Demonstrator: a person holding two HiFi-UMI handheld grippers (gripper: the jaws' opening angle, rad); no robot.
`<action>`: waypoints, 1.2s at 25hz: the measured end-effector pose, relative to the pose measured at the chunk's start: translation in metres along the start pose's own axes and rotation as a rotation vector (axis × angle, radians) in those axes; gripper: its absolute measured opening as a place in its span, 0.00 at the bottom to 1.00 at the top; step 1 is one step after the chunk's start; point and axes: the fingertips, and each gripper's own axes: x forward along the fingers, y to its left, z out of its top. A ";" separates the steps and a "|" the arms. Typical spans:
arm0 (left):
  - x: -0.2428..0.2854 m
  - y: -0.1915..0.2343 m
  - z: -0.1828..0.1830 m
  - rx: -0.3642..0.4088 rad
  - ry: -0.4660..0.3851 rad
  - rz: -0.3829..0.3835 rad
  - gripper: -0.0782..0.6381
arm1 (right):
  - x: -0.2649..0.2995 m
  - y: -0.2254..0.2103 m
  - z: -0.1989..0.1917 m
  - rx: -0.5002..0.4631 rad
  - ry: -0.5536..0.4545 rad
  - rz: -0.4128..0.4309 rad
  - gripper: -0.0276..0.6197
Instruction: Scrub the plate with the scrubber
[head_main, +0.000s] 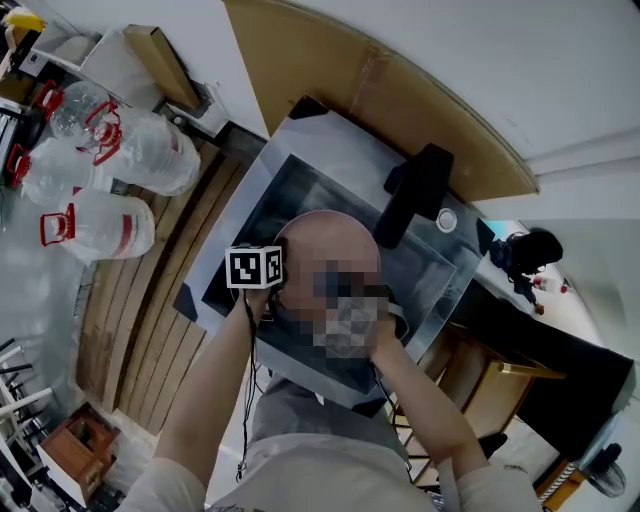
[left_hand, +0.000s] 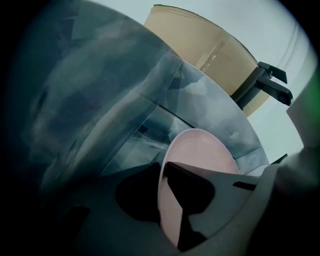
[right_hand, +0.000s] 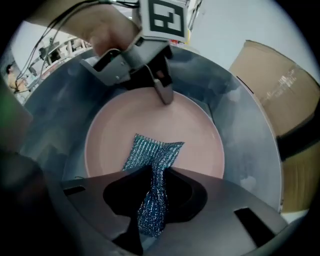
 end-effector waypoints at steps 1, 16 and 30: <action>0.000 0.000 0.000 0.003 -0.002 0.003 0.20 | 0.000 0.010 0.012 -0.034 -0.028 0.001 0.20; 0.000 -0.001 0.000 0.018 -0.017 -0.012 0.20 | 0.031 -0.059 0.078 -0.213 -0.100 -0.142 0.20; 0.000 0.000 -0.001 0.044 -0.026 0.028 0.20 | 0.010 -0.079 -0.027 0.057 0.082 -0.145 0.20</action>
